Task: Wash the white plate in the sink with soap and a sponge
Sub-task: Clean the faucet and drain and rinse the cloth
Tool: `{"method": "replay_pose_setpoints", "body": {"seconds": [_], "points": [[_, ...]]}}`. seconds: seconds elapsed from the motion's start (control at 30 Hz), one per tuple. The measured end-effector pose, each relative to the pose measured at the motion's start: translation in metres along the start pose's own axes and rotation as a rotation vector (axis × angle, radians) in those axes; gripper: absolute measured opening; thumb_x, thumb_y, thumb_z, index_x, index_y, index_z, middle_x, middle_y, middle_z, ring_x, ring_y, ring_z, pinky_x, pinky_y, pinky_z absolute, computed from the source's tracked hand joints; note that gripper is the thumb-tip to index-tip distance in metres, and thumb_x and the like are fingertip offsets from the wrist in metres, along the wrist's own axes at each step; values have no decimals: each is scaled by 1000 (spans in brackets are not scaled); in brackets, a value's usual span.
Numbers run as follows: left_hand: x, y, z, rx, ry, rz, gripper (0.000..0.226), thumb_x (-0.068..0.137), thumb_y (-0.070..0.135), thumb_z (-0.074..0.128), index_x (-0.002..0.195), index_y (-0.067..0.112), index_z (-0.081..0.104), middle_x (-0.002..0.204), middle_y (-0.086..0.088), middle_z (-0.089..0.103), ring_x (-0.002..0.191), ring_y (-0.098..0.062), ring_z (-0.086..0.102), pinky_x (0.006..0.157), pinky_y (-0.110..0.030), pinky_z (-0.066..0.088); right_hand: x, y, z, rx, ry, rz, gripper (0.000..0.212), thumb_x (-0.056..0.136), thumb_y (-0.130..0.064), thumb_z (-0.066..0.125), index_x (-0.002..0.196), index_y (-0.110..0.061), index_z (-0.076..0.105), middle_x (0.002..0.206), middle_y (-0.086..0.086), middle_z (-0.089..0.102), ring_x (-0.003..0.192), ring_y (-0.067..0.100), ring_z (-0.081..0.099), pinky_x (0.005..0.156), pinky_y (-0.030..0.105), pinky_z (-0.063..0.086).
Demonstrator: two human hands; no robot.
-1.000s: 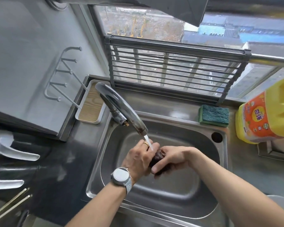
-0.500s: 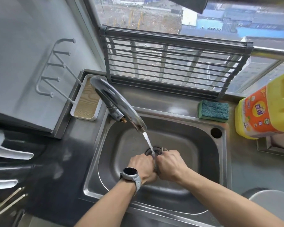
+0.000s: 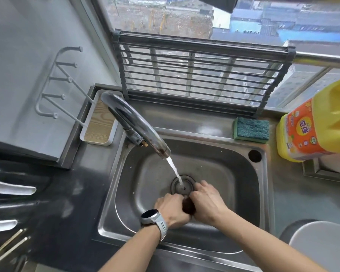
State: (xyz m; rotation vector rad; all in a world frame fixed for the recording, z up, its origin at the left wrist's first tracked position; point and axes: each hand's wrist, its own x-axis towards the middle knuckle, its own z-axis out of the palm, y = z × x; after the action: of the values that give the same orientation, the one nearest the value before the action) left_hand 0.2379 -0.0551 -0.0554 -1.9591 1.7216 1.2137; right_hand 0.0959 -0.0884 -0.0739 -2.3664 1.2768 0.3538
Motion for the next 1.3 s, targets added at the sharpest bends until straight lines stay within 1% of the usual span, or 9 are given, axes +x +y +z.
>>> {"method": "replay_pose_setpoints", "body": {"seconds": [0.13, 0.27, 0.5, 0.7, 0.83, 0.97, 1.07, 1.17, 1.3], "points": [[-7, -16, 6, -387, 64, 99, 40, 71, 35, 74, 110, 28, 67, 107, 5, 72, 101, -12, 67, 91, -25, 52, -23, 22, -8, 396, -201, 171, 48, 66, -45, 76, 103, -24, 53, 108, 1, 59, 94, 24, 63, 77, 34, 52], [-14, -21, 9, -981, 133, -4, 24, 77, 13, 83, 100, 12, 75, 84, -1, 78, 77, -10, 71, 70, -22, 54, -43, 32, -13, 1176, -218, 331, 44, 70, -26, 87, 103, -20, 58, 76, 1, 69, 61, 14, 62, 55, 29, 50], [-22, -22, 3, -1484, 99, -230, 13, 95, 7, 65, 106, 5, 72, 94, -9, 77, 77, -15, 69, 68, -27, 56, -24, 22, -18, 1473, -211, 573, 19, 86, -20, 73, 98, -6, 79, 87, 16, 76, 73, 21, 67, 61, 30, 50], [-35, -22, -22, -1675, 43, -116, 47, 88, -14, 62, 128, 11, 63, 115, -18, 75, 99, -26, 73, 74, -28, 60, -34, 20, -41, 1718, 9, 638, 23, 87, -15, 74, 108, -5, 71, 99, 17, 77, 83, 26, 72, 74, 44, 61], [-42, -32, -67, -1647, 158, -68, 40, 91, 0, 67, 128, 12, 61, 118, -16, 74, 110, -29, 71, 93, -37, 54, -10, 27, -95, 1522, 222, 436, 15, 89, -15, 73, 103, -11, 72, 99, 15, 76, 91, 23, 70, 96, 55, 53], [-39, -45, -111, -1316, 368, -35, 22, 95, 8, 65, 114, 21, 69, 116, -6, 75, 105, -22, 73, 88, -33, 58, 43, 13, -164, 1258, 275, 228, 14, 92, -20, 69, 103, -12, 72, 94, 4, 79, 84, 7, 71, 77, 16, 53], [-34, -50, -140, -1163, 489, 28, 26, 95, 6, 65, 111, 26, 69, 111, 3, 76, 107, -12, 71, 91, -30, 56, 90, -9, -199, 1113, 366, 109, 28, 84, -42, 68, 97, -17, 70, 88, -1, 78, 87, 15, 73, 87, 36, 58], [-30, -58, -153, -980, 539, 40, 26, 95, 10, 66, 111, 30, 69, 105, 19, 77, 103, 4, 69, 97, -27, 52, 130, -35, -205, 957, 368, 19, 27, 90, -49, 63, 96, -23, 65, 86, -10, 72, 80, 5, 68, 79, 28, 55], [-23, -62, -148, -832, 518, 21, 31, 94, 11, 65, 98, 42, 66, 85, 30, 74, 87, 20, 65, 89, -11, 50, 173, -59, -174, 388, 375, -72, 41, 98, -53, 40, 118, -19, 52, 115, 5, 59, 100, 29, 58, 87, 44, 51]]}}
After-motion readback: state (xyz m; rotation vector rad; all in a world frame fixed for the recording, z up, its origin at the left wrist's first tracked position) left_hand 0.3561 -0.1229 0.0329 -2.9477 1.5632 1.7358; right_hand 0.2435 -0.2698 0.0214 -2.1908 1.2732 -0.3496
